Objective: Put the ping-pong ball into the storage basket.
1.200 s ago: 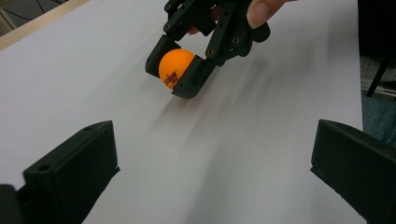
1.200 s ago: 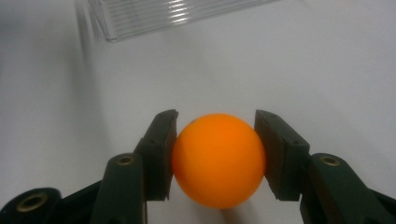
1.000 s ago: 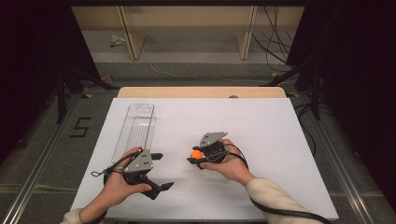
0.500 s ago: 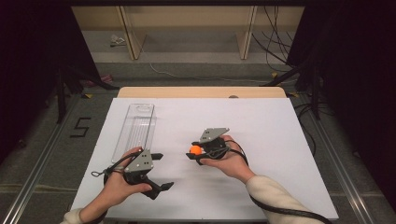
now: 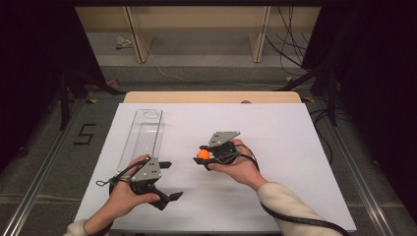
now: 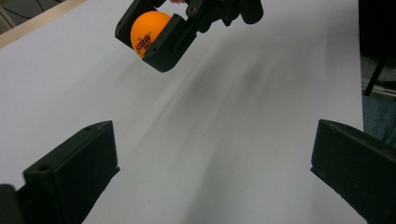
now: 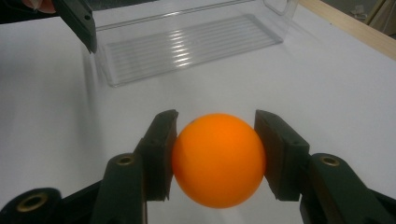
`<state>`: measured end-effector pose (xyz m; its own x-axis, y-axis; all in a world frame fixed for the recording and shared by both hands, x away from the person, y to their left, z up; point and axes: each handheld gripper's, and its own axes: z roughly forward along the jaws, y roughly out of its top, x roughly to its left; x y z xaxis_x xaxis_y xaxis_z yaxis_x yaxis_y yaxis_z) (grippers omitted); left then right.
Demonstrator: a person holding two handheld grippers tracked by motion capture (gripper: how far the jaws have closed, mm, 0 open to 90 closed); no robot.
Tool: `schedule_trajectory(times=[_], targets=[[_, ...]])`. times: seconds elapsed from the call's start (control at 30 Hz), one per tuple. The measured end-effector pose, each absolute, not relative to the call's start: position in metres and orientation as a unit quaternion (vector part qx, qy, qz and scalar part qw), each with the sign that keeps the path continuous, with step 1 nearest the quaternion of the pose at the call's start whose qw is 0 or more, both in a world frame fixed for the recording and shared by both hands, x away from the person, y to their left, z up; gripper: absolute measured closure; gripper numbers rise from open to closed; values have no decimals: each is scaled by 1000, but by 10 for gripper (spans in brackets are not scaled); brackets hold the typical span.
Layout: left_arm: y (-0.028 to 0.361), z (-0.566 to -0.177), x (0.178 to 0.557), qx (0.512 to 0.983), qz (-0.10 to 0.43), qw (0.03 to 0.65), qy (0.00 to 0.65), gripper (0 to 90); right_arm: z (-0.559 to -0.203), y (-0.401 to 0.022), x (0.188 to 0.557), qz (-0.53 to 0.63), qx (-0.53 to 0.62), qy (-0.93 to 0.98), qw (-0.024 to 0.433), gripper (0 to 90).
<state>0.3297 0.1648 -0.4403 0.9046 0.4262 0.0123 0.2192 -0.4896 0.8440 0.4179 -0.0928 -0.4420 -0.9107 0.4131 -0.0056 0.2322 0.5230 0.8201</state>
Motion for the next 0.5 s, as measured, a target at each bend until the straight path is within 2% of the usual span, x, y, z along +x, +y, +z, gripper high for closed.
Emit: schedule_trajectory(times=[0.5], targets=[[165,-440,330,856,111,469,189,0,-436,-89,422,457,185,863,104,514]])
